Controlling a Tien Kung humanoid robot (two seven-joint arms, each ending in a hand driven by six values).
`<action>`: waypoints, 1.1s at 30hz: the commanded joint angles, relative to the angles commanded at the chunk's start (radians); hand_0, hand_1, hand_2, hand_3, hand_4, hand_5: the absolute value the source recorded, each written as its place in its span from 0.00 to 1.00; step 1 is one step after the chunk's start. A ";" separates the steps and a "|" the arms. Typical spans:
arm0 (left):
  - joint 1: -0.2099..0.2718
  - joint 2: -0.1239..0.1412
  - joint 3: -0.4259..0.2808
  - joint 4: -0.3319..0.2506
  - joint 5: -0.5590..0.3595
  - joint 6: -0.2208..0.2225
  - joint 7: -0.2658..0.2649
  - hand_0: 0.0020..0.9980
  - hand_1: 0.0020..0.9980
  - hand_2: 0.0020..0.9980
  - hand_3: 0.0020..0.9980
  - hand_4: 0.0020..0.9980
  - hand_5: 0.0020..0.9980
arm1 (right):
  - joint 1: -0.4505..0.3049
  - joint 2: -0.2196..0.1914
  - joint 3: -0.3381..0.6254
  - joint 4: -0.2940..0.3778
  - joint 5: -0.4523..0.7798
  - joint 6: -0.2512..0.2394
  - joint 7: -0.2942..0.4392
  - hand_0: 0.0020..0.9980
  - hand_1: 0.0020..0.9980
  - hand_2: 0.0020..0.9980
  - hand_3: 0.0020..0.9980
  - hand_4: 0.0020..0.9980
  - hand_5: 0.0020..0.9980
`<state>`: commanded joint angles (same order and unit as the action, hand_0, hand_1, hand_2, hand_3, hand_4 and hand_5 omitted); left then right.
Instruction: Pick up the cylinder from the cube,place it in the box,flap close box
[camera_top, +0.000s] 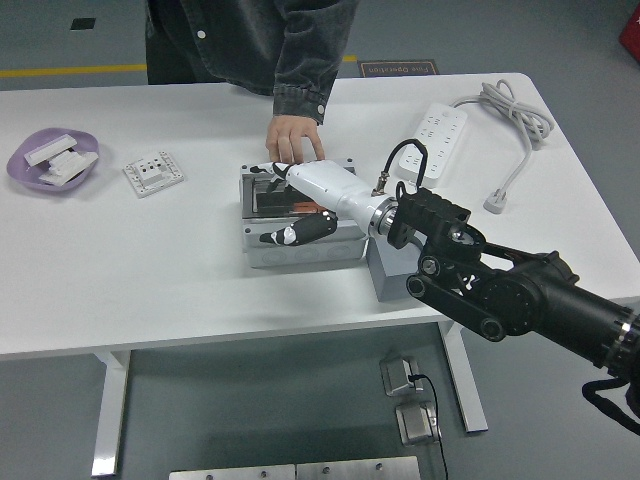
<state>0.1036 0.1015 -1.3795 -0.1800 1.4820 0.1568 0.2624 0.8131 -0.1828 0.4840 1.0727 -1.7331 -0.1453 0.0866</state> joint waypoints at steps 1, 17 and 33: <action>0.000 0.000 0.000 0.000 0.000 0.000 0.000 0.63 0.64 0.61 0.62 0.66 0.24 | -0.006 -0.003 0.011 0.009 -0.005 0.001 -0.002 0.69 0.61 0.72 0.93 0.88 0.50; 0.026 -0.017 -0.094 0.000 0.079 -0.001 0.007 0.63 0.64 0.61 0.62 0.66 0.24 | -0.313 -0.073 0.437 0.350 -0.107 0.171 -0.178 0.69 0.60 0.72 0.93 0.88 0.50; -0.014 0.037 0.013 0.000 0.014 0.000 -0.038 0.63 0.64 0.61 0.62 0.66 0.24 | -0.623 -0.094 0.852 0.560 0.061 0.038 0.000 0.69 0.59 0.70 0.83 0.90 0.55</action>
<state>0.0893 0.1382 -1.3667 -0.1800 1.4963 0.1568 0.2247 0.1902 -0.2764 1.3360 1.6329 -1.6719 -0.1072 0.0863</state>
